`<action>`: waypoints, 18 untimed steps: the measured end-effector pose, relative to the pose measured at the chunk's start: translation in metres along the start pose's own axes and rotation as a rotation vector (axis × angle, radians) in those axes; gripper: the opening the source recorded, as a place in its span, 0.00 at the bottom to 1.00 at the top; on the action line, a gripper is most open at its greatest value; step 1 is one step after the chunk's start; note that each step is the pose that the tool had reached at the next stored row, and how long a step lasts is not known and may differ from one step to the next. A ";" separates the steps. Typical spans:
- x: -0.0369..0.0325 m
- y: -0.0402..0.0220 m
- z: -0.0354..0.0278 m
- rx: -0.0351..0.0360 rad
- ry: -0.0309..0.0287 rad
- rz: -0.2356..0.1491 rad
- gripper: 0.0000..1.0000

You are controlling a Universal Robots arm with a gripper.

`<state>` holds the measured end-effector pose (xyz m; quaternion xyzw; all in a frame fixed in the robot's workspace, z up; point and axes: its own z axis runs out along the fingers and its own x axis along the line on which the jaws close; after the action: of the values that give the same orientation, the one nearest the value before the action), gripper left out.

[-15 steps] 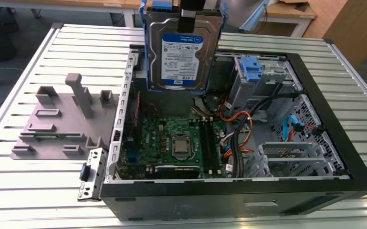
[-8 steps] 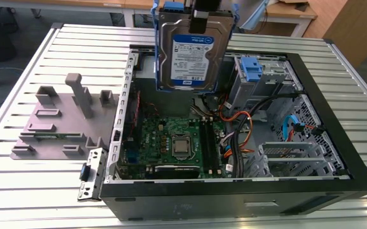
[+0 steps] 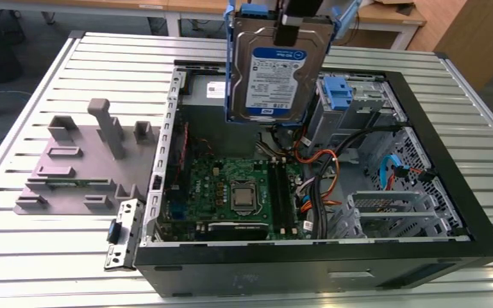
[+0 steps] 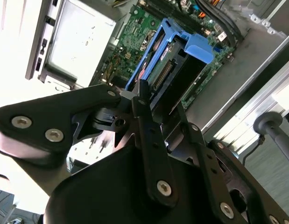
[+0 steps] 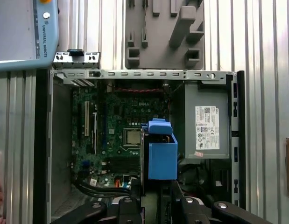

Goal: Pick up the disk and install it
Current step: 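Pick up the disk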

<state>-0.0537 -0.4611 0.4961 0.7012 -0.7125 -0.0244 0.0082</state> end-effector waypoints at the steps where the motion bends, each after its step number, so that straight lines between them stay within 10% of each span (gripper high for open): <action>1: 0.0000 -0.0028 -0.0001 0.0000 -0.0001 0.000 0.35; 7: -0.0002 -0.0164 -0.0007 0.0000 -0.0002 0.000 0.35; 18: 0.0082 -0.0173 -0.0009 0.0000 -0.0002 0.000 0.35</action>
<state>-0.0365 -0.4696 0.4960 0.7012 -0.7125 -0.0245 0.0081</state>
